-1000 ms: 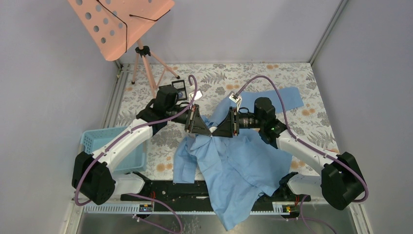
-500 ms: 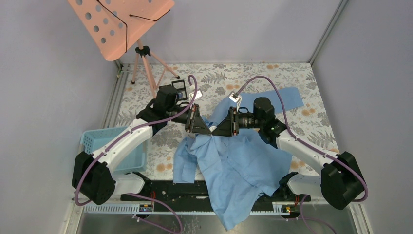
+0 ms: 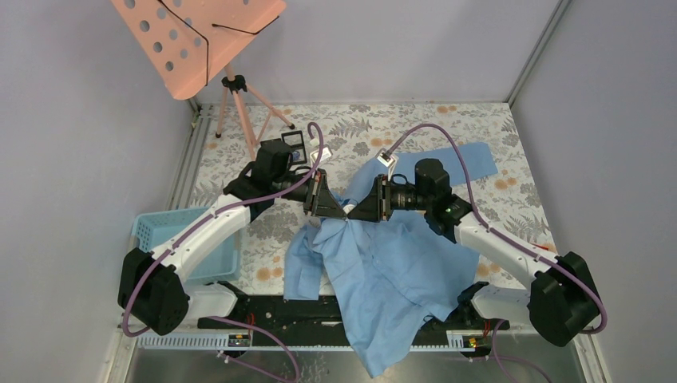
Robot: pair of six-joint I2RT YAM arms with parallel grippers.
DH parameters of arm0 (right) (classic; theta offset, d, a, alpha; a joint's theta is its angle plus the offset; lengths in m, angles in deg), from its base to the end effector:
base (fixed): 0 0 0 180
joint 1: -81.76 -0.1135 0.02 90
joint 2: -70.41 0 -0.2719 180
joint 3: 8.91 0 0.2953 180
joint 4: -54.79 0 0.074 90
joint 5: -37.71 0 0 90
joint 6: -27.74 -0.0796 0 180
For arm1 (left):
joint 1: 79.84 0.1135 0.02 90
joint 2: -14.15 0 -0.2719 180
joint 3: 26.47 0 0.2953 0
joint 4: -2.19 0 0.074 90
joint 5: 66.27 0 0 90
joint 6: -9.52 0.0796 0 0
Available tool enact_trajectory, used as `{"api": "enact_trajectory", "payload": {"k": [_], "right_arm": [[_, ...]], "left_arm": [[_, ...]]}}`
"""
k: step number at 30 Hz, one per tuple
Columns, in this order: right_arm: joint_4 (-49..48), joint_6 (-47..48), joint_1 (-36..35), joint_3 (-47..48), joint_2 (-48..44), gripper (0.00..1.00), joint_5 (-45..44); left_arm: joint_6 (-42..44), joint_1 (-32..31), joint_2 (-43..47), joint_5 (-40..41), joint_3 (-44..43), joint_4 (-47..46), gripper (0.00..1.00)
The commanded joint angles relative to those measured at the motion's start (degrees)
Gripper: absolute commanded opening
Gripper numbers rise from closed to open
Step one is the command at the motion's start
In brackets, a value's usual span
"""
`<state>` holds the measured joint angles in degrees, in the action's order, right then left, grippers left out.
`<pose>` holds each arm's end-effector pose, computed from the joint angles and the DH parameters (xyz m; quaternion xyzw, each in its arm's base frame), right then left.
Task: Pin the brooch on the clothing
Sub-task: Pin the brooch to the clothes.
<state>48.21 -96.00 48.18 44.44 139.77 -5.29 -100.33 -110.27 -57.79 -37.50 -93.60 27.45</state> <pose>0.2465 0.2335 0.2655 -0.2569 0.6999 0.5818 0.3250 0.2468 -0.2259 0.2910 0.3220 0.7189 -0.5820 0.2017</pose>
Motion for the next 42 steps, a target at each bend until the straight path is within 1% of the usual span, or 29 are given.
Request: {"api": "enact_trajectory", "payload": {"k": [1, 5, 9, 12, 18, 25, 28, 31, 33, 36, 39, 42], "right_arm": [[5.5, 2.7, 0.6, 1.7, 1.3, 0.35, -10.4], [5.4, 2.7, 0.5, 1.5, 1.4, 0.35, -10.7], [5.5, 2.8, 0.5, 0.7, 0.3, 0.36, -11.4], [5.5, 2.9, 0.6, 0.2, -0.6, 0.38, -11.9], [6.2, 3.0, 0.5, -0.2, -2.4, 0.45, -12.4], [9.4, 4.0, 0.5, 0.3, -6.7, 0.56, -13.7], [12.9, 5.7, 0.6, 0.4, -9.8, 0.61, -15.6], [17.3, 8.0, 0.5, 0.0, -13.2, 0.64, -19.3], [21.3, 9.4, 0.6, -0.7, -15.4, 0.65, -22.7], [24.2, 10.8, 0.5, -2.2, -19.0, 0.68, -28.0], [26.1, 11.9, 0.5, -3.8, -21.7, 0.7, -32.0], [27.7, 12.6, 0.6, -4.7, -23.1, 0.71, -34.5]], "left_arm": [[-0.9, -1.8, 2.7, -8.8, -2.3, -4.7, 0.0], [-0.5, -1.8, 2.8, -8.0, -2.4, -4.2, 0.0], [1.2, -1.5, 2.9, -5.4, -3.1, -1.8, 0.0], [1.4, -1.2, 2.8, -4.0, -3.2, -1.4, 0.0], [3.3, -0.6, 2.1, 0.9, -4.3, 2.0, 0.0], [7.3, 0.2, -1.3, 10.9, -8.0, 11.4, 0.0], [9.1, 0.5, -2.9, 17.2, -9.9, 16.2, 0.0], [10.6, 0.6, -4.1, 28.4, -11.6, 20.5, 0.0], [11.1, 0.5, -5.0, 38.0, -12.6, 23.4, 0.0], [12.0, -0.2, -6.9, 52.2, -14.4, 28.2, 0.0], [13.1, -2.5, -8.1, 63.6, -14.8, 30.4, 0.0], [13.2, -5.9, -9.8, 71.3, -15.3, 32.6, 0.0]]}}
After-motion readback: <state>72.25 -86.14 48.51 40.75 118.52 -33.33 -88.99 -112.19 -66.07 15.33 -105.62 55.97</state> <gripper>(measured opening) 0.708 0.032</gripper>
